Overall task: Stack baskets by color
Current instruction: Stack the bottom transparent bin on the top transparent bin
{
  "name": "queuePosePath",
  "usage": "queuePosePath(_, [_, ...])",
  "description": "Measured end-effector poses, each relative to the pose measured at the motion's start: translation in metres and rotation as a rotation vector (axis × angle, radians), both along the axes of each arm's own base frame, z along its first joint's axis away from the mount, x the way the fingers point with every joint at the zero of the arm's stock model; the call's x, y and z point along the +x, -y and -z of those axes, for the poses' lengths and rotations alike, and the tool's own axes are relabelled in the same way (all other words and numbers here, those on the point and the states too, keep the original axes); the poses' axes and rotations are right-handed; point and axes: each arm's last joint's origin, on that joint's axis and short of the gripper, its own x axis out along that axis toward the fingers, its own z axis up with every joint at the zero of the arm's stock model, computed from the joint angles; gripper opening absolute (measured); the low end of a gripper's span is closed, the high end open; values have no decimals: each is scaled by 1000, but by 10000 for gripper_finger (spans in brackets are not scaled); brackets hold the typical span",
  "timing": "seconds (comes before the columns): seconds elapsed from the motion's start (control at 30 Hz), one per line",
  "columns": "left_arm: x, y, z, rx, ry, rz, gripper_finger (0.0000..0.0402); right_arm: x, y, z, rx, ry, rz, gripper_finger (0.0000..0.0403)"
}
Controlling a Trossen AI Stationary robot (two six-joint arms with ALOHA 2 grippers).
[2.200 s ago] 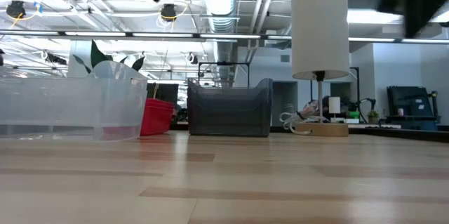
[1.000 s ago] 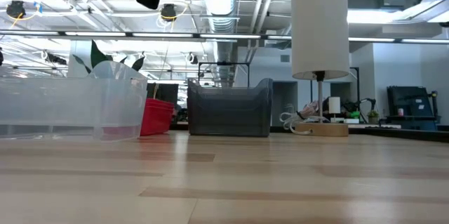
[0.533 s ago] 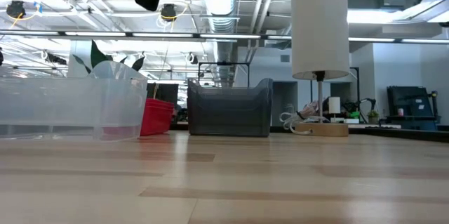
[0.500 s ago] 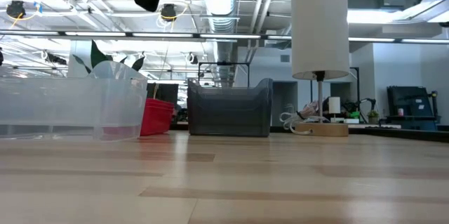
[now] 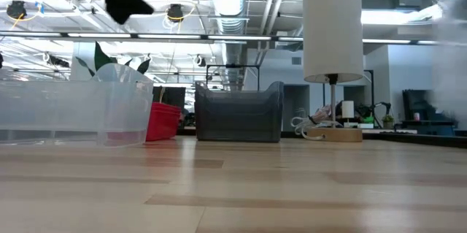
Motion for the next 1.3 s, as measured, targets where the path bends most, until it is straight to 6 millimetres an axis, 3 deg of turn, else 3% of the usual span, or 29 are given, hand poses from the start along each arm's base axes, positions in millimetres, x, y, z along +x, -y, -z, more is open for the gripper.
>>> queuePosePath(0.2, [-28,-4,-4,133,-21,-236,224,34,30,-51,-83,424,-14,4])
queuePosePath(0.4, [-48,-18,-17,359,62,-651,224,103,69,-86,-155,824,-188,2])
queuePosePath(0.7, [-63,-36,-41,628,105,-974,224,203,148,-113,-362,1057,-306,1])
queuePosePath(0.87, [-70,-48,-59,719,98,-1065,224,247,184,-120,-318,1076,-309,1])
queuePosePath(1.0, [-76,-58,-86,714,119,-1014,224,276,204,-117,-299,1052,-303,1])
queuePosePath(1.17, [-80,-71,-120,694,59,-953,224,307,220,-105,-249,1040,-313,1])
queuePosePath(1.3, [-79,-82,-131,653,-21,-942,224,324,224,-88,-188,1002,-331,0])
